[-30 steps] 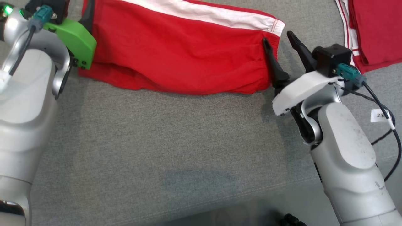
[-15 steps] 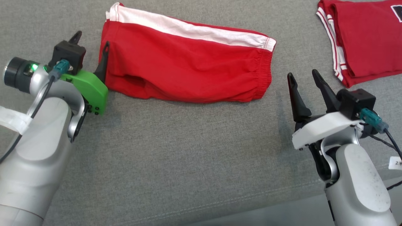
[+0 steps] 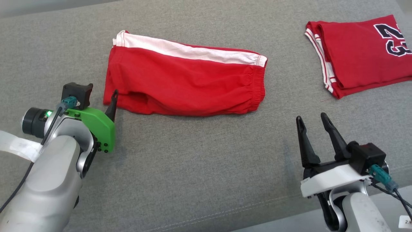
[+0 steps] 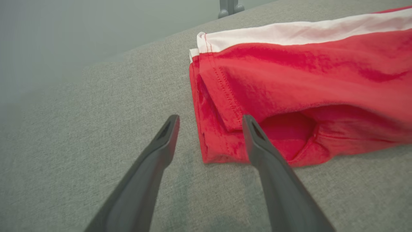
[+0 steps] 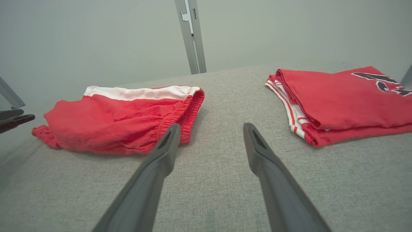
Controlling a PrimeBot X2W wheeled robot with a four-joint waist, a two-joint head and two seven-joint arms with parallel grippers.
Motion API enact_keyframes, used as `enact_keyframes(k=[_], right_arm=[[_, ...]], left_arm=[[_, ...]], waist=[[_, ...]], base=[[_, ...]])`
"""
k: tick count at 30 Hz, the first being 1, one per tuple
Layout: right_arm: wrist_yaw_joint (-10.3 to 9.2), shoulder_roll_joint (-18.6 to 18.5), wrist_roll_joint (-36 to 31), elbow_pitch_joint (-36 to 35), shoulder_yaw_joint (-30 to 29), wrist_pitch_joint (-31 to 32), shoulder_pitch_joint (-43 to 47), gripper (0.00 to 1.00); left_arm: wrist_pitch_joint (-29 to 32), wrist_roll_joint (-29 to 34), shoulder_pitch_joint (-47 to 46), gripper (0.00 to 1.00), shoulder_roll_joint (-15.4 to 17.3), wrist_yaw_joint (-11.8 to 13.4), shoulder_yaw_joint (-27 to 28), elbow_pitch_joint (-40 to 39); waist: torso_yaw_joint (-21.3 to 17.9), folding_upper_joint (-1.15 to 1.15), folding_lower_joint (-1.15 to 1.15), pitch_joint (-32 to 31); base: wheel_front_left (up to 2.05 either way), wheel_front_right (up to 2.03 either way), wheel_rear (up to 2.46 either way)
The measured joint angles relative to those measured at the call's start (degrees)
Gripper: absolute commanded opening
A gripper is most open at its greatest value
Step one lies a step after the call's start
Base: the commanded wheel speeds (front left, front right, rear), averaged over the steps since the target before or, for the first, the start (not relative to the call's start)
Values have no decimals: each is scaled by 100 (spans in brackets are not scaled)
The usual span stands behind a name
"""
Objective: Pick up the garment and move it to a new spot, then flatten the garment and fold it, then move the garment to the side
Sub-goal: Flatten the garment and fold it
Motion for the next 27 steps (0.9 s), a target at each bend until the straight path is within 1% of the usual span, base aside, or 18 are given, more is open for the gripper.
enact_keyframes(k=[6,9,12,21,22,24,25,27], right_arm=[[0,3,-336,-177,216,-158,260,100],[0,1,-492,-242,283,-190,293,100],[0,2,-625,-257,360,-215,298,100],[0,2,-684,-264,457,-238,287,100],[0,2,-693,-260,459,-238,287,100],[0,2,-710,-252,461,-240,286,100],[0,2,-715,-248,463,-240,283,100],[0,2,-734,-234,460,-241,282,100]], left_arm=[[187,-175,23,100,-16,43,92,133],[346,-198,-62,100,-15,145,99,240],[491,-208,-190,100,-21,194,101,347],[972,-427,-421,100,-149,244,145,610],[1027,-439,-439,82,-153,265,149,631],[1090,-470,-447,15,-157,279,138,644],[1102,-470,-446,0,-159,279,126,650],[1140,-472,-443,0,-175,278,98,650]], waist=[[-176,0,0,-19],[-237,0,0,41],[-287,0,0,124],[-400,0,0,366],[-405,0,0,380],[-405,0,0,389],[-400,0,0,388],[-379,0,0,376]], base=[[0,0,0],[0,0,0],[0,0,0],[0,0,0],[0,0,0],[0,0,0],[0,0,0],[0,0,0]])
